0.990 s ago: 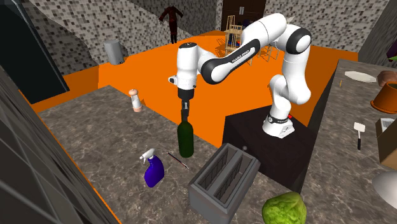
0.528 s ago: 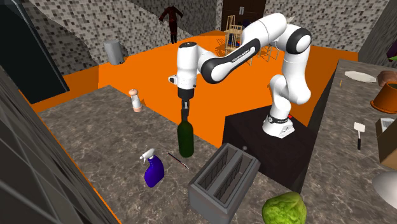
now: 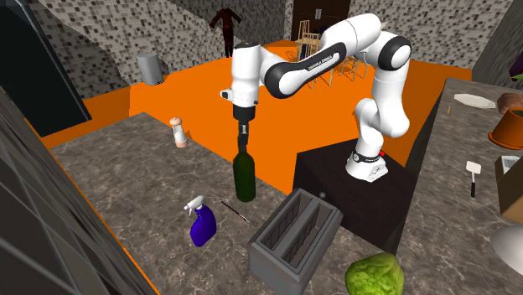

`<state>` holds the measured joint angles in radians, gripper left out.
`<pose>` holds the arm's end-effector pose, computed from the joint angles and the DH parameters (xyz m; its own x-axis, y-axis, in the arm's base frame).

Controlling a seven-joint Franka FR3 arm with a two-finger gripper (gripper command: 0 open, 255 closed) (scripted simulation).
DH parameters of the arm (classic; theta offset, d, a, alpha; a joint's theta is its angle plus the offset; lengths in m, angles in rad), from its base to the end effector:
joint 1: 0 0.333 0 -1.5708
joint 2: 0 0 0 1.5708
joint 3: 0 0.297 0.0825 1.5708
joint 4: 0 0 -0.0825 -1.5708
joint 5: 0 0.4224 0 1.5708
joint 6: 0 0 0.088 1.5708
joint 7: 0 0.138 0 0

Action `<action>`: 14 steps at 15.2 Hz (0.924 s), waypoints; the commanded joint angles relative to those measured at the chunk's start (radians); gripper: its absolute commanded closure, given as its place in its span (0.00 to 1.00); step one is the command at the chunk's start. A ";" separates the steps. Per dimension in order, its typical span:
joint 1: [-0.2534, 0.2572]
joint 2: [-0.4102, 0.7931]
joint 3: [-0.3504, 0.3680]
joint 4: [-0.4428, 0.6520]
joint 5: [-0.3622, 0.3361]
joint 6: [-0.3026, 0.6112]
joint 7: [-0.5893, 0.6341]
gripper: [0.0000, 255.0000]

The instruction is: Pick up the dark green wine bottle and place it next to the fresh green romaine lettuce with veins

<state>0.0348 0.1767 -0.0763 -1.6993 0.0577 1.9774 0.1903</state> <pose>0.6623 -0.0200 0.4347 0.9641 -0.2491 0.0917 -0.2443 -0.9678 -0.0601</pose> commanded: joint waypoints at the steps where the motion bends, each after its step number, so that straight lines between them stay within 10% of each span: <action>1: 0.000 -0.007 -0.001 0.021 -0.001 -0.028 0.001 1.00; 14: -0.003 -0.001 -0.002 0.204 -0.003 -0.204 0.008 1.00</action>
<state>0.0326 0.1740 -0.0779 -1.5104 0.0547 1.7860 0.1978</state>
